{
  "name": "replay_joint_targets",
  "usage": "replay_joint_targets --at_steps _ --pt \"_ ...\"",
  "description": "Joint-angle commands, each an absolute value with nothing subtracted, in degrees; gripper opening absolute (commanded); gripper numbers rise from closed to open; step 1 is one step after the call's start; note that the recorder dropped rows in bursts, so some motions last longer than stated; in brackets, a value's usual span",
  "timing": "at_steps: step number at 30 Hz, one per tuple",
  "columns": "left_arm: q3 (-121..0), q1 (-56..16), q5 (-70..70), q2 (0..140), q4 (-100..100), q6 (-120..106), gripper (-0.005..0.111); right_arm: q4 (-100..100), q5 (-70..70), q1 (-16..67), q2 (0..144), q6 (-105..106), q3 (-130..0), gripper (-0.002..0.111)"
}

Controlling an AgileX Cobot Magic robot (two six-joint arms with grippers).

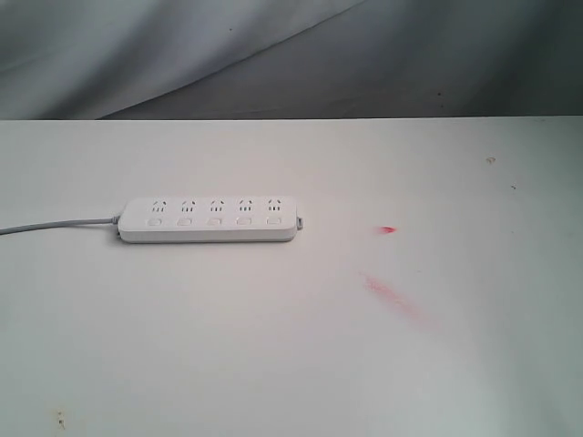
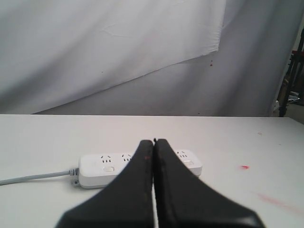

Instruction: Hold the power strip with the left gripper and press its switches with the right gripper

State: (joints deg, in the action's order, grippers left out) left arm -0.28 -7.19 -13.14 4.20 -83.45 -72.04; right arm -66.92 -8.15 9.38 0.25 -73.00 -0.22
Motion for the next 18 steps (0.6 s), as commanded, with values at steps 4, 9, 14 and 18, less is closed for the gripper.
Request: replay_joint_targets --at_steps 4,9,14,18 --pt "0.00 -7.47 -13.31 4.03 -83.42 -72.44 0.000 -66.74 -7.16 8.68 0.00 -71.84 0.00 0.000" --pt "0.00 -7.47 -13.31 4.03 -83.42 -72.44 0.000 -66.74 -6.48 8.68 0.00 -69.99 0.00 0.000" --pt "0.00 -7.47 -13.31 4.03 -83.42 -72.57 0.000 -43.11 -6.85 8.68 0.00 -45.80 0.00 0.000" --pt "0.00 -7.47 -13.31 4.03 -83.42 -72.57 0.000 -10.14 -6.61 8.68 0.00 -9.41 0.00 0.000"
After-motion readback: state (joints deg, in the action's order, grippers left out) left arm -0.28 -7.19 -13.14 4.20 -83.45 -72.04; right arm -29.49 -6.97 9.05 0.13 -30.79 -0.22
